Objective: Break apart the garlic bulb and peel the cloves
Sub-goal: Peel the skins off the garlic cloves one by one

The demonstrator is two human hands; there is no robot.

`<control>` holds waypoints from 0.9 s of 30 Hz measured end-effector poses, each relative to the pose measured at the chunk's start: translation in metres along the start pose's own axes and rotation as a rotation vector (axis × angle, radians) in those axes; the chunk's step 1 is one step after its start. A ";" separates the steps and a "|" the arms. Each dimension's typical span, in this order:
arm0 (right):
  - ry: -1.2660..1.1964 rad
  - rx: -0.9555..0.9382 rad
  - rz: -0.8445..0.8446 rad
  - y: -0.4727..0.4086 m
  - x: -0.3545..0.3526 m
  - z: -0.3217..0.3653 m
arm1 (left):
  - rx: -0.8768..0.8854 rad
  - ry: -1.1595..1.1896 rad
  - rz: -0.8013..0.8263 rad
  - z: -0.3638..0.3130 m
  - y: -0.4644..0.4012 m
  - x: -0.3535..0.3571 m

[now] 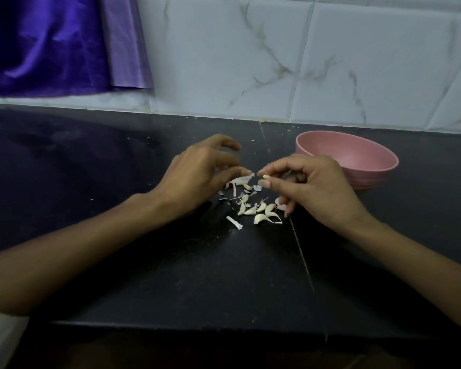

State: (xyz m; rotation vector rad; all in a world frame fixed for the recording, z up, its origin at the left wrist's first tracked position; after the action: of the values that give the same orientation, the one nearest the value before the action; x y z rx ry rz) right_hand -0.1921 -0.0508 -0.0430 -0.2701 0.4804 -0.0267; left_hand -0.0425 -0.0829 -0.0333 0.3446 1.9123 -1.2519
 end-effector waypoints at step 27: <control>0.392 -0.021 -0.439 -0.013 -0.143 0.018 | 0.124 0.009 0.242 -0.058 -0.093 0.047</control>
State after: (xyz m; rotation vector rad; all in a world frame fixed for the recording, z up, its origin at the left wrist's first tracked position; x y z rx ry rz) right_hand -0.3096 -0.0464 0.0406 -0.3892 0.8027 -0.5107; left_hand -0.1564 -0.0862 0.0018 0.6276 1.7448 -1.2095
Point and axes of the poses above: each hand's wrist, its own y-axis away from the middle knuckle, its own x-axis out of the palm, z = x × y, the point moved 10 cm from there along -y, towards the middle knuckle, and after that the axes turned 14 degrees about x, right-handed, at the moved point
